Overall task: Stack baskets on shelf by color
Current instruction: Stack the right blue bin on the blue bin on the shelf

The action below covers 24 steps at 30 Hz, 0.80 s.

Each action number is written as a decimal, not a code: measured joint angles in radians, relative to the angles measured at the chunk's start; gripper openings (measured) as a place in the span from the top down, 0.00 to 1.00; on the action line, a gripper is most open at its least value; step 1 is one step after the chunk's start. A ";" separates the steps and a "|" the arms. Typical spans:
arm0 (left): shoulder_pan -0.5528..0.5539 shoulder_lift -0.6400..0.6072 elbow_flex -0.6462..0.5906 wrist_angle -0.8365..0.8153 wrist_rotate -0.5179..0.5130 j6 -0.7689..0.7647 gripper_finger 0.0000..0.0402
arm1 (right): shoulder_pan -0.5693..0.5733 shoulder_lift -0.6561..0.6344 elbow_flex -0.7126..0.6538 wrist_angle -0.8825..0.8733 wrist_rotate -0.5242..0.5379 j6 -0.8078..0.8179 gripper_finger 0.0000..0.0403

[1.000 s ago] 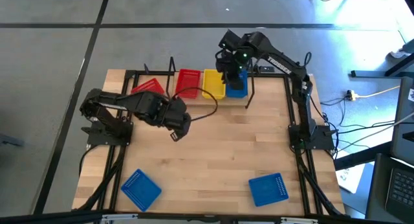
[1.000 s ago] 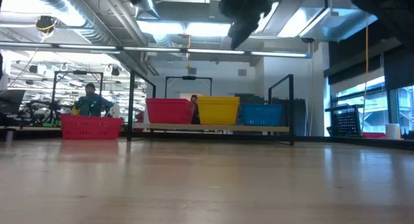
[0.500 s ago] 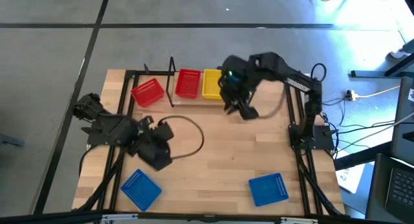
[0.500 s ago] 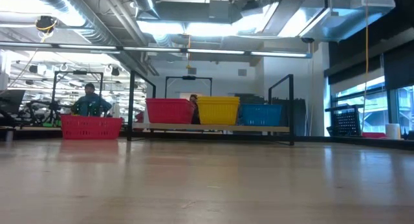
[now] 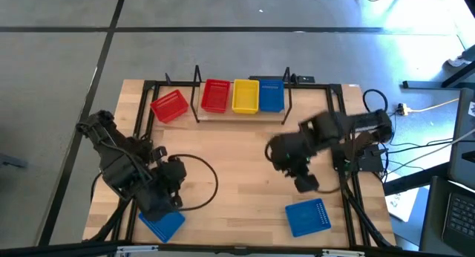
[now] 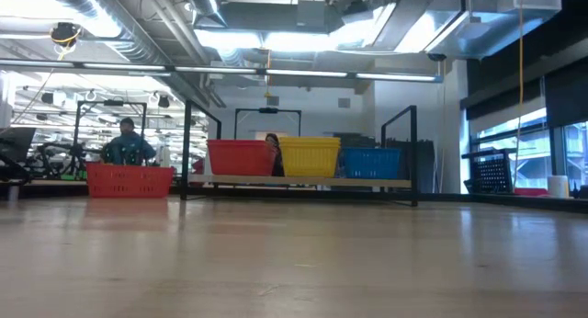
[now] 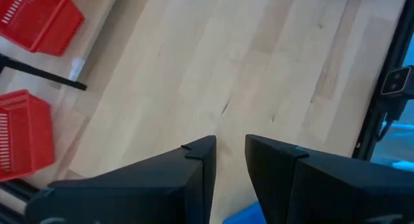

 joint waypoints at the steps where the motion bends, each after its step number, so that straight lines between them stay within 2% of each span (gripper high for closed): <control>1: -0.004 0.000 0.000 -0.001 -0.001 0.000 0.82 | 0.029 -0.015 -0.045 0.006 0.030 0.064 0.78; 4: -0.008 0.000 0.000 0.000 -0.002 0.000 0.82 | 0.106 -0.042 -0.168 0.044 0.064 0.248 0.78; 7: -0.008 0.000 0.000 0.000 -0.002 0.001 0.82 | 0.179 -0.048 -0.273 0.094 0.052 0.330 0.78; 14: -0.008 0.000 0.000 0.000 -0.002 0.008 0.82 | 0.307 -0.047 -0.512 0.188 0.059 0.311 0.78; 24: 0.018 0.000 0.000 0.000 -0.001 0.007 0.82 | 0.350 -0.046 -0.814 0.460 0.059 0.324 0.78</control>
